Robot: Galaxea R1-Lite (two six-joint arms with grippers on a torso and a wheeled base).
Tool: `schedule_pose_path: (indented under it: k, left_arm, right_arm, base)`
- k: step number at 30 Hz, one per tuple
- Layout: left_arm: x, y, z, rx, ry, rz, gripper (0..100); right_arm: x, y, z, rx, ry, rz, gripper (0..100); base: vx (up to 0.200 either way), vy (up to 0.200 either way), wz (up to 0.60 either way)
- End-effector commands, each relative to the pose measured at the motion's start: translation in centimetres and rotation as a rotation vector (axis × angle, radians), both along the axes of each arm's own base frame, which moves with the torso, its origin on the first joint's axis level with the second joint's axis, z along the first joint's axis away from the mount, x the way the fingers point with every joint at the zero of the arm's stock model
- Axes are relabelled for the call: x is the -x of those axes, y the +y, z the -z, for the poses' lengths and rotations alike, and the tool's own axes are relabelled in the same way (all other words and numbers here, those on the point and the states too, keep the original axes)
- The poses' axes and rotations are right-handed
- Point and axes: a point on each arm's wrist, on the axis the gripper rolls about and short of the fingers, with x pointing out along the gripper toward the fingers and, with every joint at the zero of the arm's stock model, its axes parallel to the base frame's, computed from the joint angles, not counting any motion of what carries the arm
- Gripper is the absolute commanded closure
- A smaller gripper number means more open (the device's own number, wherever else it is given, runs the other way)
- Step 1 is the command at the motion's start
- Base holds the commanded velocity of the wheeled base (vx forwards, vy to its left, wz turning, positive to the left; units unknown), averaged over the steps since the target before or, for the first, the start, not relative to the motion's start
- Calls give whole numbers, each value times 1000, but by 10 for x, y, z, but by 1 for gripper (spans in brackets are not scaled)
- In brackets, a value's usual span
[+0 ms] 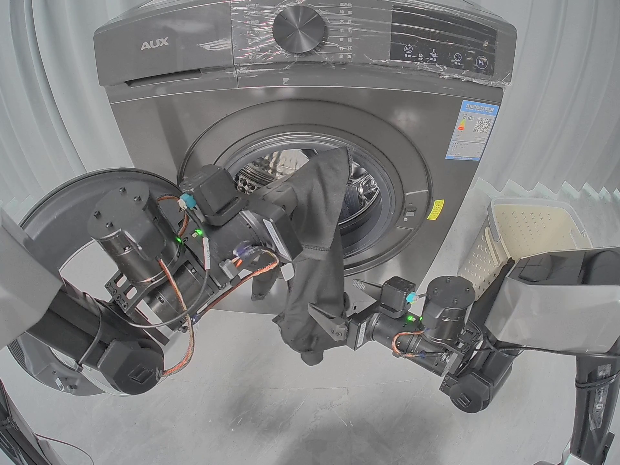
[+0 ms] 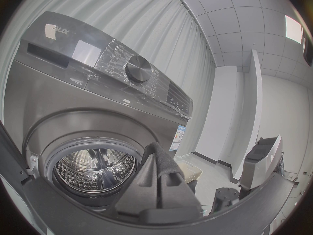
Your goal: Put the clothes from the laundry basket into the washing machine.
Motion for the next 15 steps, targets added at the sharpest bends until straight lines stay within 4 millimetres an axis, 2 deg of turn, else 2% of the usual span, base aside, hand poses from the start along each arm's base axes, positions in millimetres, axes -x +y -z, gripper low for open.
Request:
schedule_pose_path:
  k: [1,5,15]
  left_arm:
    - [2,-4,-5,10,-13,14,100]
    - [2,-5,-5,6,-7,15,100]
    - [2,-5,-5,2,-1,14,100]
  right_arm:
    - [-8,12,17,14,5,-14,0]
    - [-17,20,15,-7,-26,-19,0]
    - [-24,38,8,-41,-71,-47,0]
  base:
    - [0,0,0]
    - [0,0,0]
    - [0,0,0]
